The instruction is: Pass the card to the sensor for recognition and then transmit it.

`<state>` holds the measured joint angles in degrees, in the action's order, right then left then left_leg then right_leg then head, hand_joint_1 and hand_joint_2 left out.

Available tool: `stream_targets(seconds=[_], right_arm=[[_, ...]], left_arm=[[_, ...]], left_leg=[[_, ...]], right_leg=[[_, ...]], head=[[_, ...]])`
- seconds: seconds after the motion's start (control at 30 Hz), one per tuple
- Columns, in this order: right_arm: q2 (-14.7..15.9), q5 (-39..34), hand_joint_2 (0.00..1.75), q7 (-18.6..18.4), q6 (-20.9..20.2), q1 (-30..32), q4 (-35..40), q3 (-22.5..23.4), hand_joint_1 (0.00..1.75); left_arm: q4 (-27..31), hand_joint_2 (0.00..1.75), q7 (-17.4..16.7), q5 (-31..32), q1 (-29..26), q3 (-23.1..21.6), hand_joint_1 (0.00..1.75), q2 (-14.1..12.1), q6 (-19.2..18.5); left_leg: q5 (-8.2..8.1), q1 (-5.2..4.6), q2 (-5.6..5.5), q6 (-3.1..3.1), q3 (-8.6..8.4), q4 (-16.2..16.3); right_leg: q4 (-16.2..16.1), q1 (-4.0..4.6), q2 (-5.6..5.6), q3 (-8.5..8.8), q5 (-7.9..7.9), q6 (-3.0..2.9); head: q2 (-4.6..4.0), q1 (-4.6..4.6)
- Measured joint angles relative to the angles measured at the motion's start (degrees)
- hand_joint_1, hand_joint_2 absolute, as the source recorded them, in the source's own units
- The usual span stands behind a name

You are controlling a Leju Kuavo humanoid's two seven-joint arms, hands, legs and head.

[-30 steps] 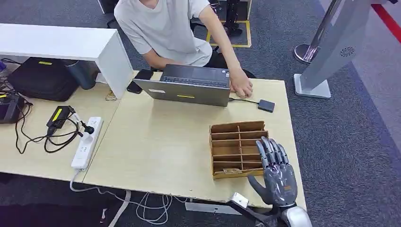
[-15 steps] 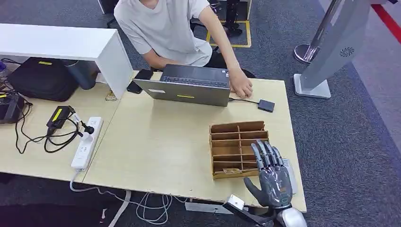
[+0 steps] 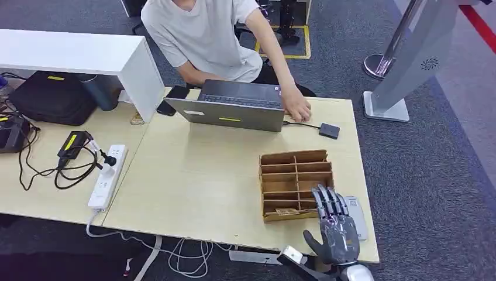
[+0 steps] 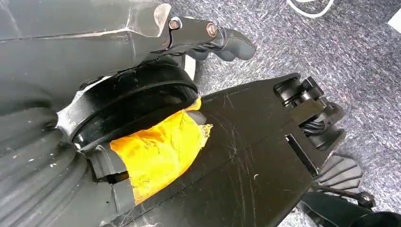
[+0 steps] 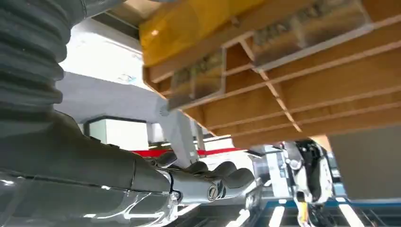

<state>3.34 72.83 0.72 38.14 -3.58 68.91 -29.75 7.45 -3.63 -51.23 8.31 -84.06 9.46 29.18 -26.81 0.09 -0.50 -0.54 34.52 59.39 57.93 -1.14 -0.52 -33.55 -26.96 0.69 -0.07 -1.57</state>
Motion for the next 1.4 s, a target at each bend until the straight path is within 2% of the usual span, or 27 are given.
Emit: stream_targets(seconds=[0.6,0.9,1.4], right_arm=[[-0.48,-0.28,1.75,-0.17,1.09,0.42,-4.3,3.15,0.0],[-1.55,-0.42,1.75,0.04,0.98,-2.01,-4.76,3.5,0.0],[-2.1,-0.92,1.75,0.39,0.96,-2.61,-4.96,3.93,0.0]], left_arm=[[0.0,1.75,0.0,0.02,0.0,0.0,0.0,0.0,0.0],[0.0,1.75,-0.02,0.42,0.0,0.0,0.0,0.0,0.0],[0.0,1.75,-0.07,0.55,0.0,0.0,0.0,0.0,0.0]], left_leg=[[0.0,0.0,0.0,0.0,0.0,0.0],[0.01,0.0,0.01,0.0,-0.01,0.0],[0.0,0.0,0.0,0.0,0.0,0.0]], right_leg=[[0.0,0.0,0.01,0.0,0.0,0.0],[0.01,0.0,0.0,0.01,0.01,-0.01],[0.0,0.0,0.01,0.01,0.02,-0.01]], head=[[0.0,0.0],[0.0,0.0],[0.0,0.0]])
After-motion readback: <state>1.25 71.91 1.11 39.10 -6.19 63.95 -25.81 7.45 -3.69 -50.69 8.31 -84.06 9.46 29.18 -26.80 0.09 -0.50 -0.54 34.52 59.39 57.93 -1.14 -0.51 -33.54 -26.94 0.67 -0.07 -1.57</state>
